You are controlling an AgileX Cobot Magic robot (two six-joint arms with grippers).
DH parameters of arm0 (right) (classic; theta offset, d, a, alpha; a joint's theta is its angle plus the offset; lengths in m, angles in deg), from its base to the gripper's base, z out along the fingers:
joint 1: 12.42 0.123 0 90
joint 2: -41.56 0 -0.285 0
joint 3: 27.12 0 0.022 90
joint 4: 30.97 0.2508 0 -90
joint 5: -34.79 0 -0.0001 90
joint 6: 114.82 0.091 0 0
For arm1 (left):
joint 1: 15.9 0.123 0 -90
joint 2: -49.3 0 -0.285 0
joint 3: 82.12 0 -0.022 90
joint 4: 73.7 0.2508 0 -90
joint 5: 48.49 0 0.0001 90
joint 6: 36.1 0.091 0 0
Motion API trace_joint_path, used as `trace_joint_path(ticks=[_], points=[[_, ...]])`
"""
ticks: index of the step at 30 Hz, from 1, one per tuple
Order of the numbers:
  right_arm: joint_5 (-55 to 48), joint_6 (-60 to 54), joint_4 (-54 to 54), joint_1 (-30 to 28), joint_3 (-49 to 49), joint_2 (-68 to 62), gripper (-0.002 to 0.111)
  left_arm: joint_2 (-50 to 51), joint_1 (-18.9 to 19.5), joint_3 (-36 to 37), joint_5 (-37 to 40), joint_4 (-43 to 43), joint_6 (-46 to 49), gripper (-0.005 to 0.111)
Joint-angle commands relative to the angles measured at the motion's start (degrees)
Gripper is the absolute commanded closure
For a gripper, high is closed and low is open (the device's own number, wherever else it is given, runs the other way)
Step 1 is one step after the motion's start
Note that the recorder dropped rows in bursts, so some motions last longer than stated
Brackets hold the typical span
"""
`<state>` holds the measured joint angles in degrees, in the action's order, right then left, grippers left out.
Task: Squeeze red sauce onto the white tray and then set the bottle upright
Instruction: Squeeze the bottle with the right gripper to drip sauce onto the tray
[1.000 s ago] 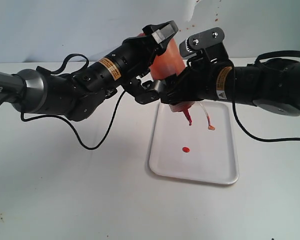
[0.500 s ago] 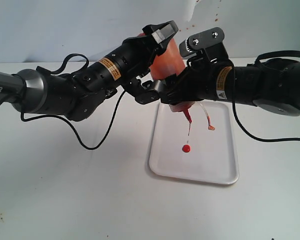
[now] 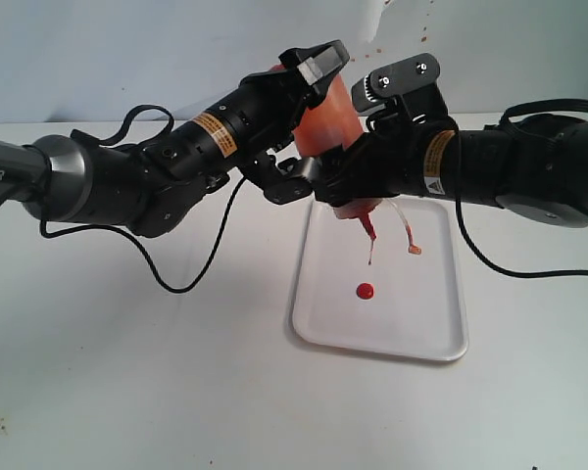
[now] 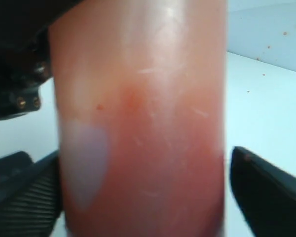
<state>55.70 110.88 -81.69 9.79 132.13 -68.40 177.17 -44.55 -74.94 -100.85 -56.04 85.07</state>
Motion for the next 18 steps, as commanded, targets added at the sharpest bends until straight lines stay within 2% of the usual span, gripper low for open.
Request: trace_joint_path(ticks=[1, 12, 14, 15, 17, 18], points=[[0.82, -0.47, -4.61, 0.10, 0.32, -0.14, 0.003, -0.68, -0.24, -0.58, -3.27, -2.01, -1.18, 0.107], [4.72, -0.03, -4.61, 0.10, 0.32, -0.14, 0.003, -0.68, -0.24, -0.58, -3.27, -2.01, -1.18, 0.107], [4.72, -0.03, -4.61, 0.10, 0.32, -0.14, 0.008, -0.68, -0.24, -0.58, -3.27, -2.01, -1.18, 0.107], [4.60, -0.03, -4.61, 0.10, 0.32, -0.14, 0.013, -0.68, -0.24, -0.58, -3.27, -2.01, -1.18, 0.107], [4.47, 1.88, -4.78, 0.10, 0.32, -0.14, 0.039, -0.68, -0.24, -0.58, -3.27, -2.01, -1.18, 0.107], [4.35, 4.22, -6.98, 0.10, 0.32, -0.14, 0.070, -0.68, -0.24, -0.58, -3.27, -2.01, -1.18, 0.107]])
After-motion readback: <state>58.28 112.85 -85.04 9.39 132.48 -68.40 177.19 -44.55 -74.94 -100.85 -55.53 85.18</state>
